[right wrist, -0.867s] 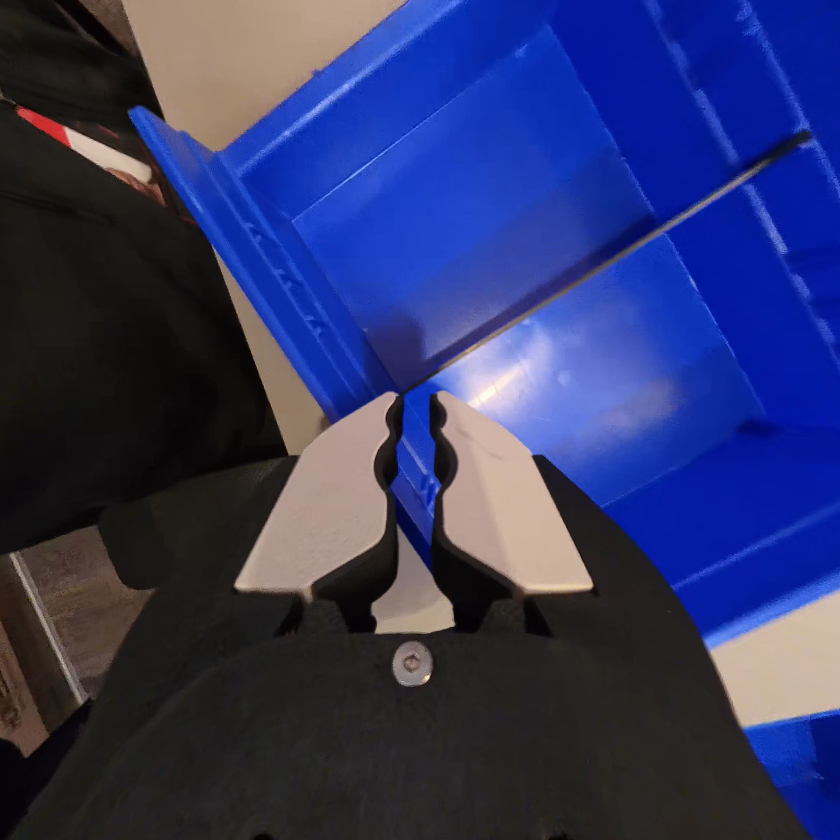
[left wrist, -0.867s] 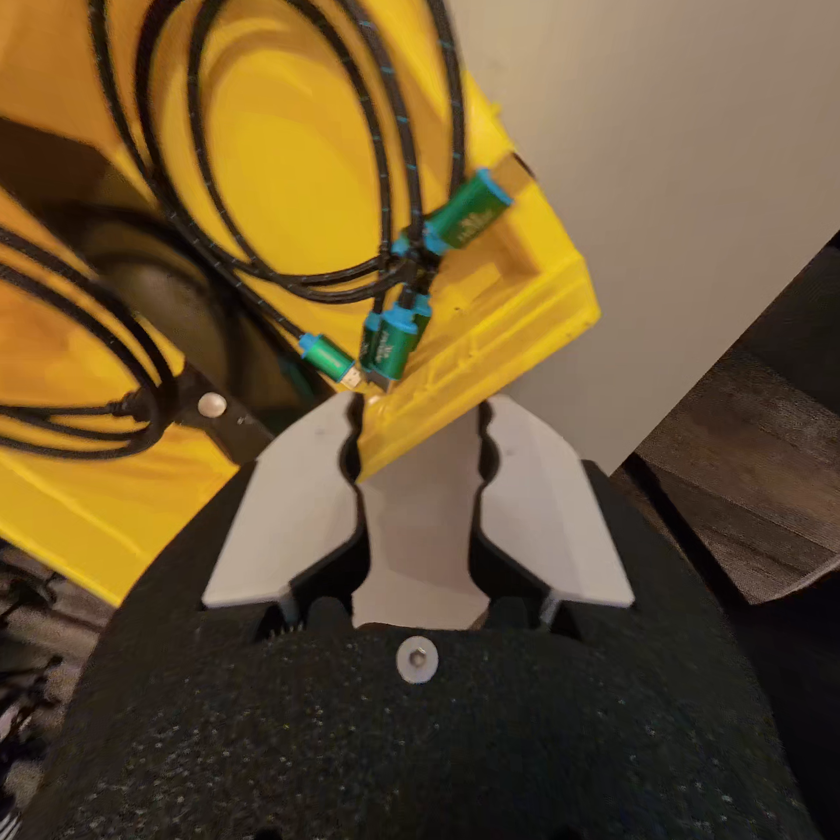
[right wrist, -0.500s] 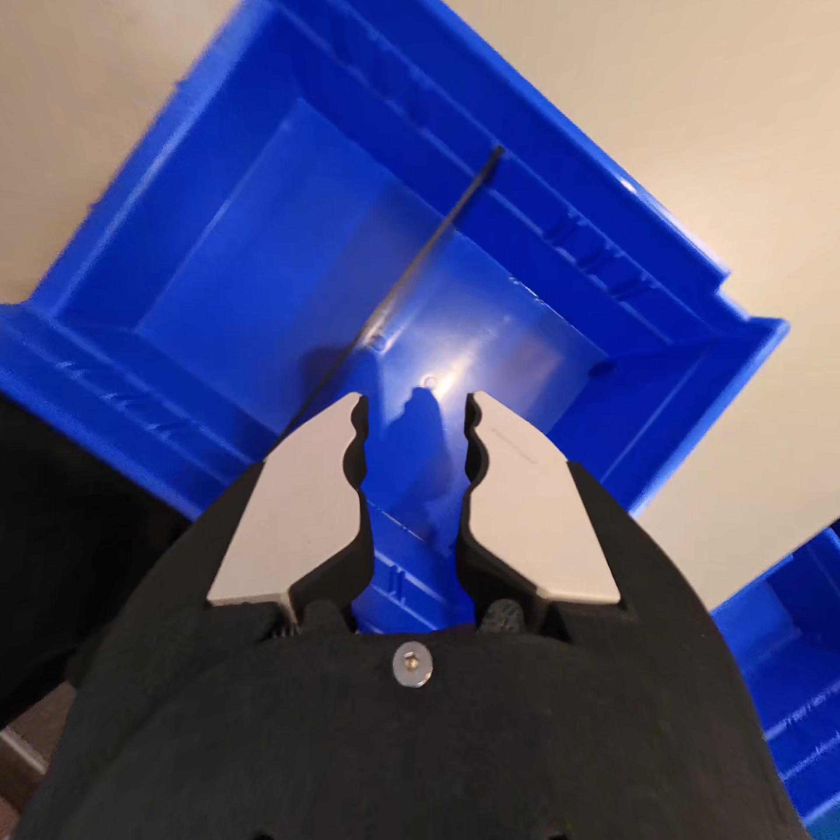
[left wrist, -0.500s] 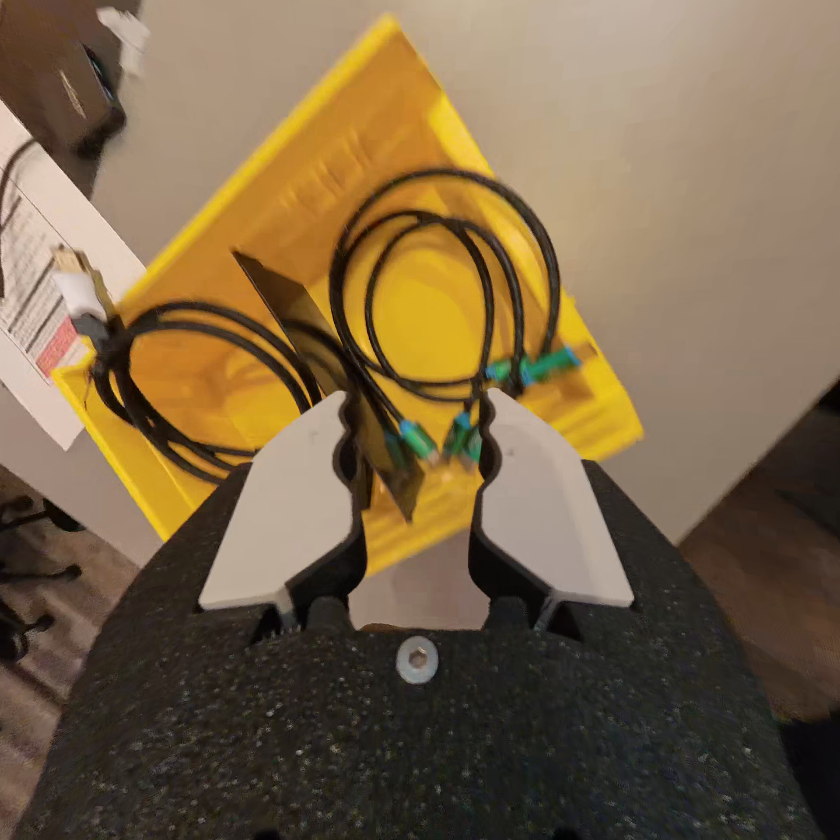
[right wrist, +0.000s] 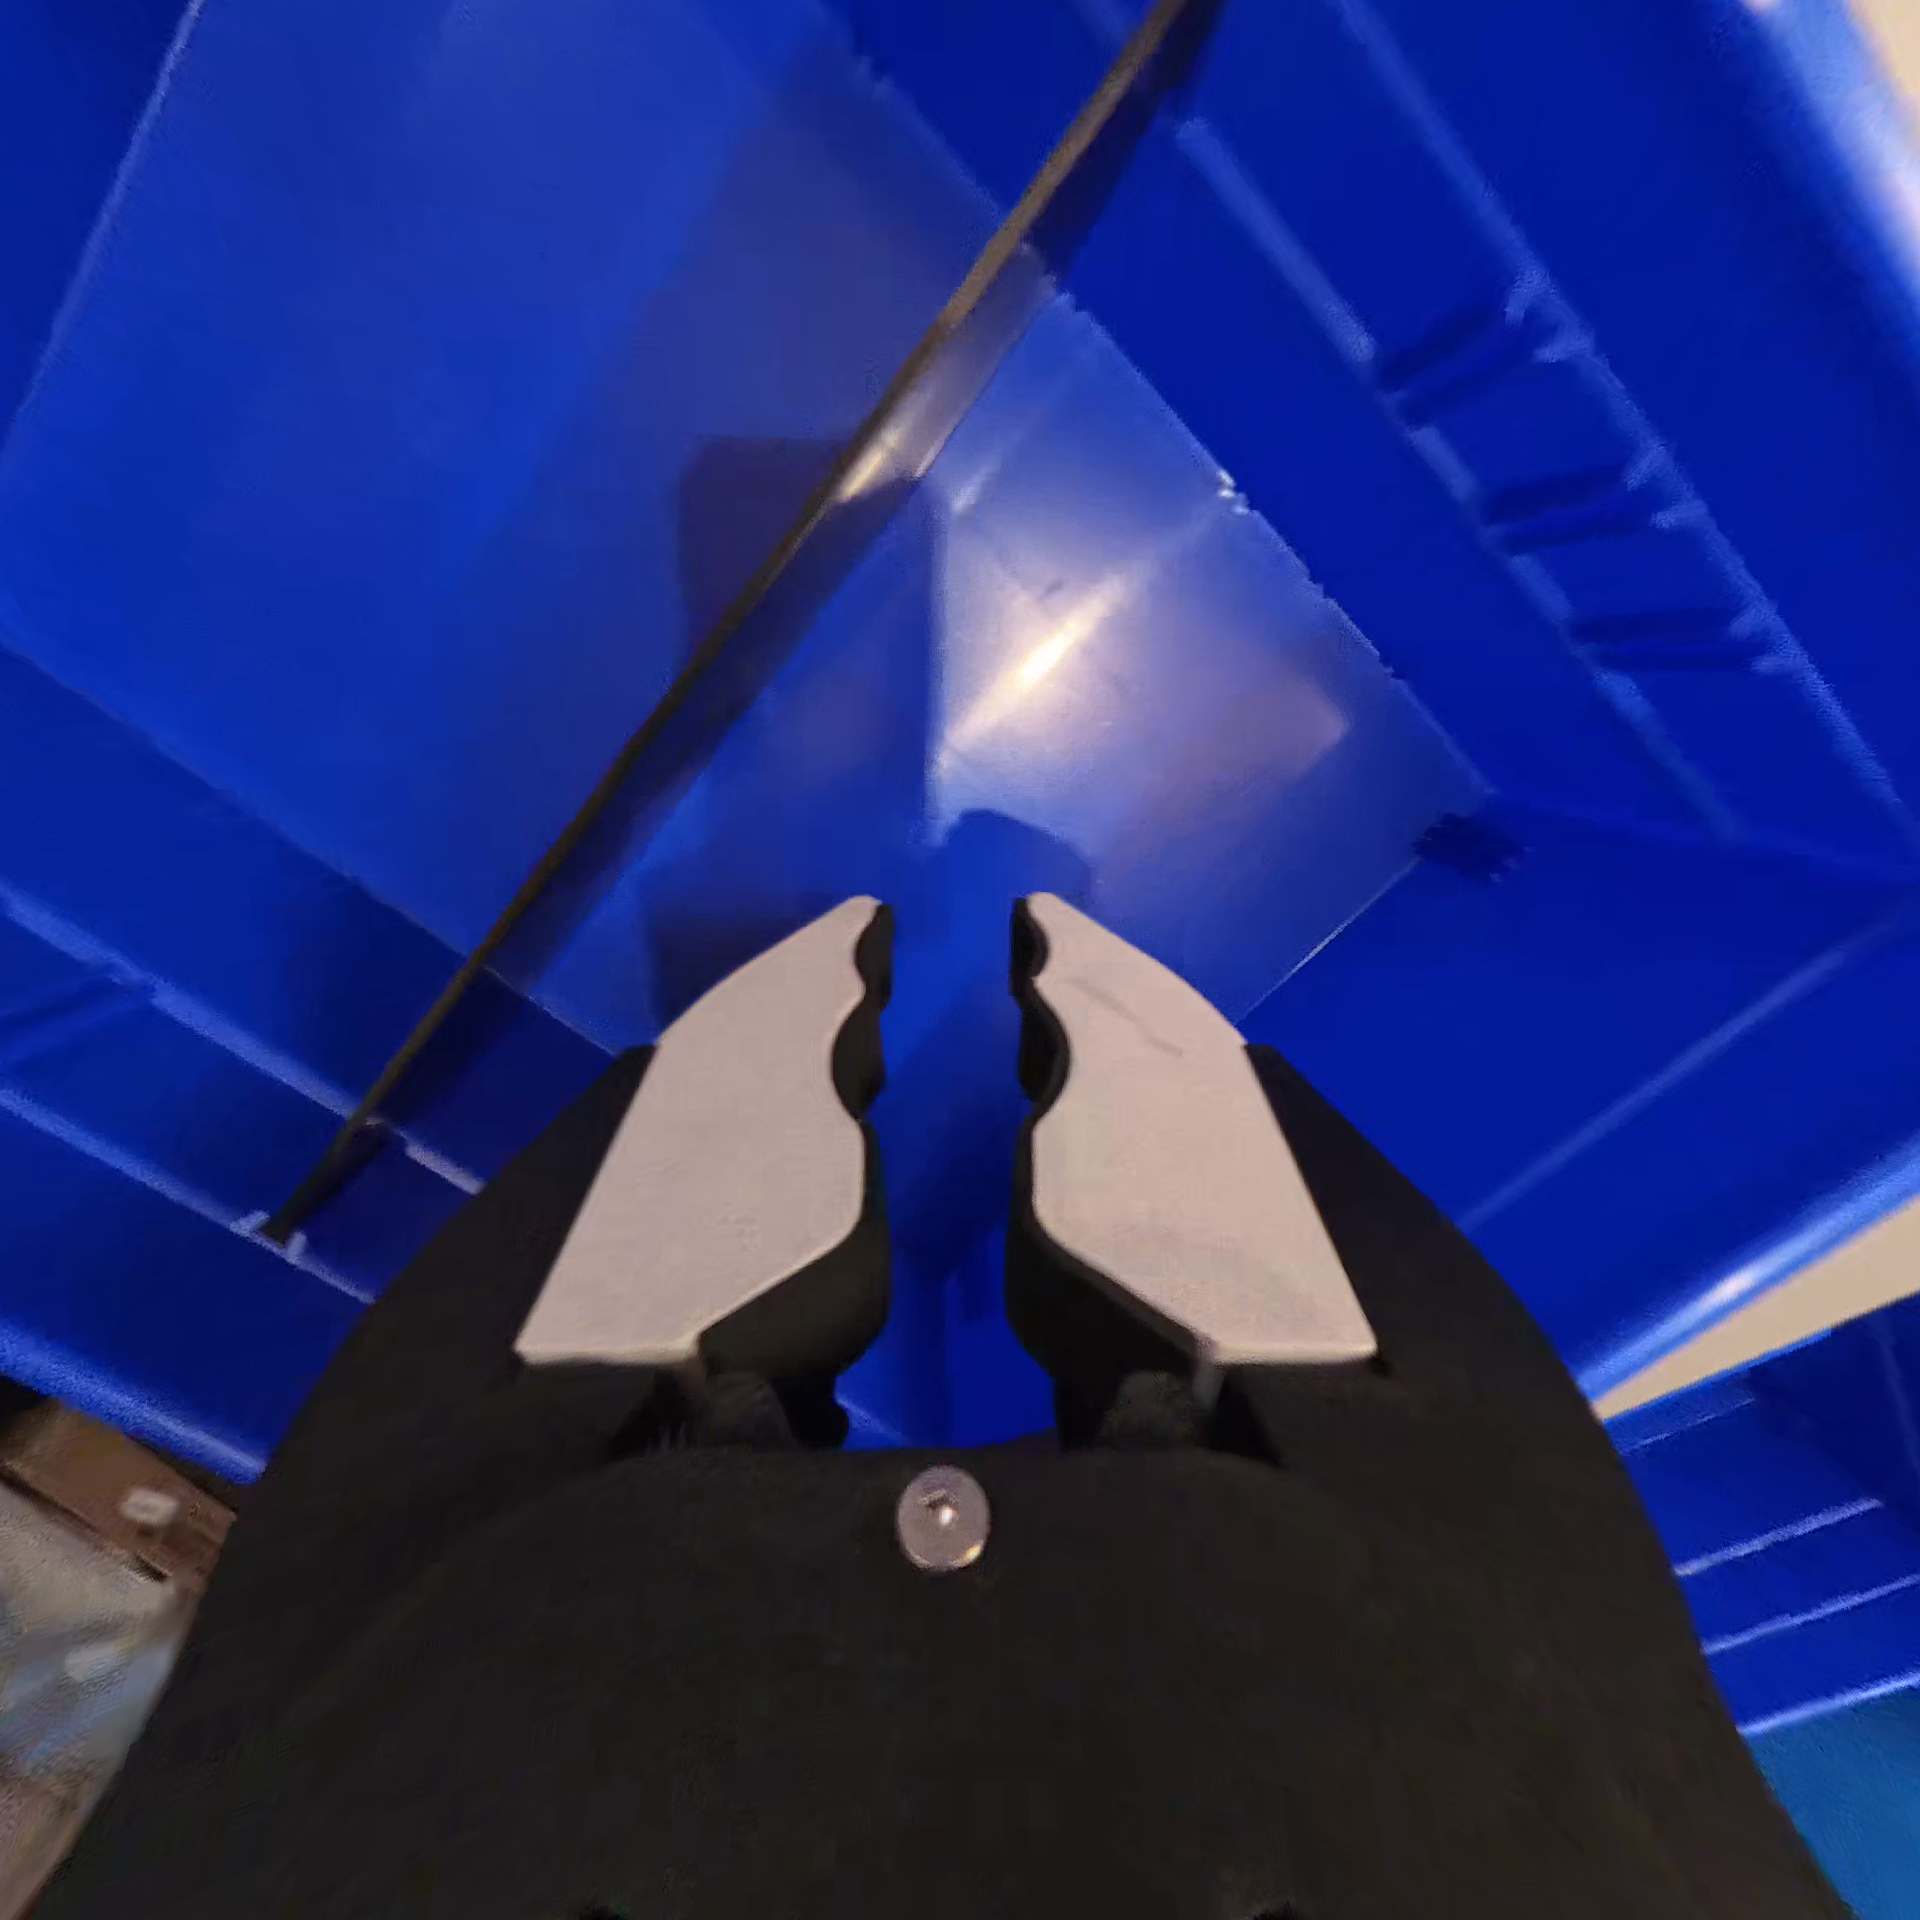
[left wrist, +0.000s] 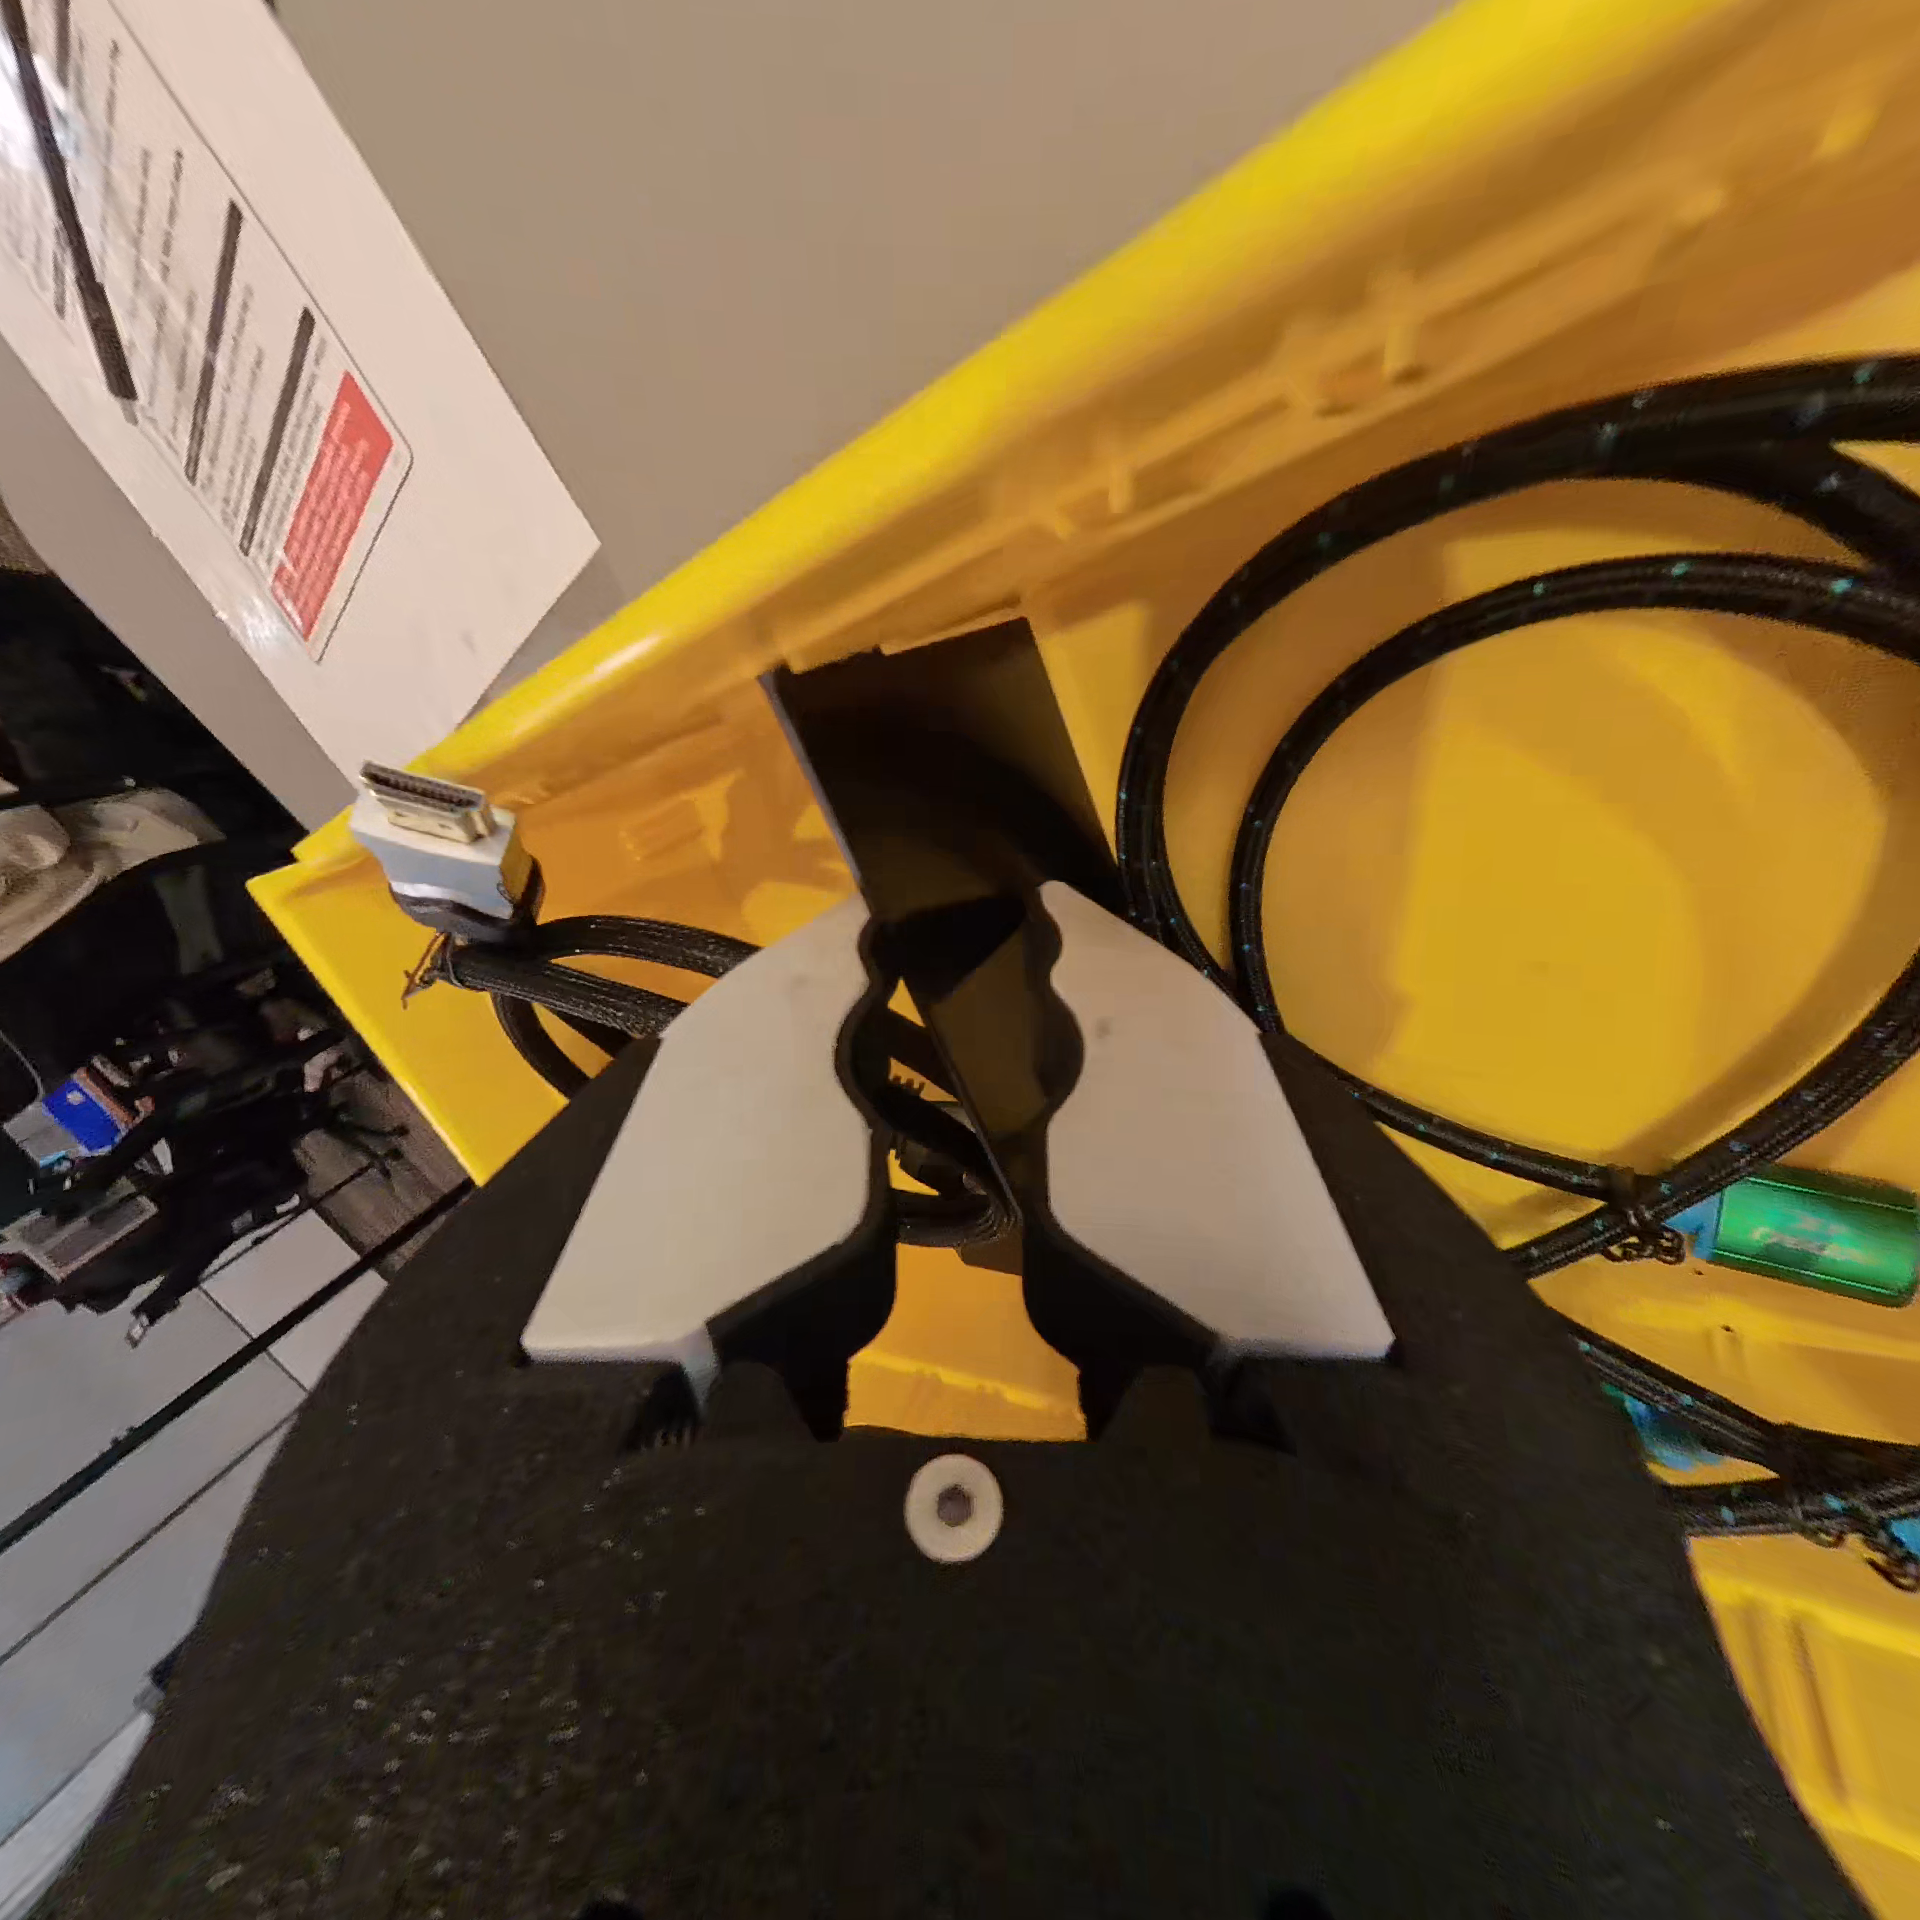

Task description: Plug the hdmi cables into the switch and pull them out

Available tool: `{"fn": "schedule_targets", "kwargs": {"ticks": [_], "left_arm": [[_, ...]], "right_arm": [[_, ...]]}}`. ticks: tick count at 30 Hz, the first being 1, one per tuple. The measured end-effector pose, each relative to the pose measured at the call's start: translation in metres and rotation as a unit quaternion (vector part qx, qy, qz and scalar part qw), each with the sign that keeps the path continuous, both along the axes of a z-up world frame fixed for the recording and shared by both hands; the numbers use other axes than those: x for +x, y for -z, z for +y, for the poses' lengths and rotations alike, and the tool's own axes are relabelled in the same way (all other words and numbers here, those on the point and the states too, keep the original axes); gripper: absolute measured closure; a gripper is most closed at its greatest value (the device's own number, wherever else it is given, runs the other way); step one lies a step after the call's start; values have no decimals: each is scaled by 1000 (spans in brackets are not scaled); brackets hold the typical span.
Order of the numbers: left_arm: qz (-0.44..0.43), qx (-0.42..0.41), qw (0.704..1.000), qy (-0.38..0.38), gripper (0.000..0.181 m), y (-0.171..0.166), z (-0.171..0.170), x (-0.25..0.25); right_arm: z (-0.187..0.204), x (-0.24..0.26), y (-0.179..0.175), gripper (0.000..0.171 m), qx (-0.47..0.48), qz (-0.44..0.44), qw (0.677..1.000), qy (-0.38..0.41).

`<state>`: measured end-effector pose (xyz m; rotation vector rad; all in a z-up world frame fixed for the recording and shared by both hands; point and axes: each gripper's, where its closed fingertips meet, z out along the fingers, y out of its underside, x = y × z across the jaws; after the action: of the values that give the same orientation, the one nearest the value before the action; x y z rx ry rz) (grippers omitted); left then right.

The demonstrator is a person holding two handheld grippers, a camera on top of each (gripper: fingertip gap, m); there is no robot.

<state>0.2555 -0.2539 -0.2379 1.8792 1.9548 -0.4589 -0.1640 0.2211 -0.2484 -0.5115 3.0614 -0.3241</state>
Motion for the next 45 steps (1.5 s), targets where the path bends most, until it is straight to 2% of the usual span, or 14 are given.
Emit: {"fn": "schedule_targets", "kwargs": {"ticks": [1, 3, 8, 11, 14, 15, 18, 19, 21, 22, 28, 36, 41, 45], "left_arm": [[6, 0, 1000, 9, 158, 0, 0, 0], [15, 12, 999, 30, 159, 0, 2, 0], [21, 48, 994, 98, 161, 0, 9, 9], [16, 51, 993, 108, 161, 0, 9, 19], [14, 47, 994, 99, 161, 0, 7, 25], [14, 47, 994, 96, 162, 0, 7, 26], [12, 48, 994, 97, 162, 0, 7, 26], [11, 49, 994, 98, 162, 1, 7, 26], [10, 50, 993, 105, 162, 1, 7, 26], [10, 50, 992, 114, 162, 1, 7, 26], [-2, 67, 980, 185, 162, 0, 14, 37], [-77, 67, 935, 340, 162, -1, 20, 77], [-123, 42, 914, 384, 161, -3, 9, 98], [-131, 17, 907, 401, 161, -3, -4, 104]], "right_arm": [[1, 1, 3, 158, 8, 6, 1000, -21], [0, -1, 8, 170, 19, 23, 998, -59], [-5, -8, 10, 168, 33, 29, 995, -90], [-16, -12, -5, 141, 5, -9, 999, -46], [-36, 22, -33, 132, -64, -146, 987, -6], [-40, 31, -39, 118, -77, -172, 982, 2], [-38, 43, -26, 103, -47, -150, 988, -2], [-36, 46, -20, 105, -36, -140, 989, -10], [-31, 47, -11, 142, -18, -112, 992, -45], [-29, 47, -10, 147, -17, -98, 993, -68], [-23, 23, -11, 149, 10, 18, 982, -188], [-21, -34, -13, 155, 46, 198, 916, -346], [-17, -68, -14, 162, 73, 247, 915, -309], [-18, -79, -14, 162, 68, 228, 941, -240]]}}
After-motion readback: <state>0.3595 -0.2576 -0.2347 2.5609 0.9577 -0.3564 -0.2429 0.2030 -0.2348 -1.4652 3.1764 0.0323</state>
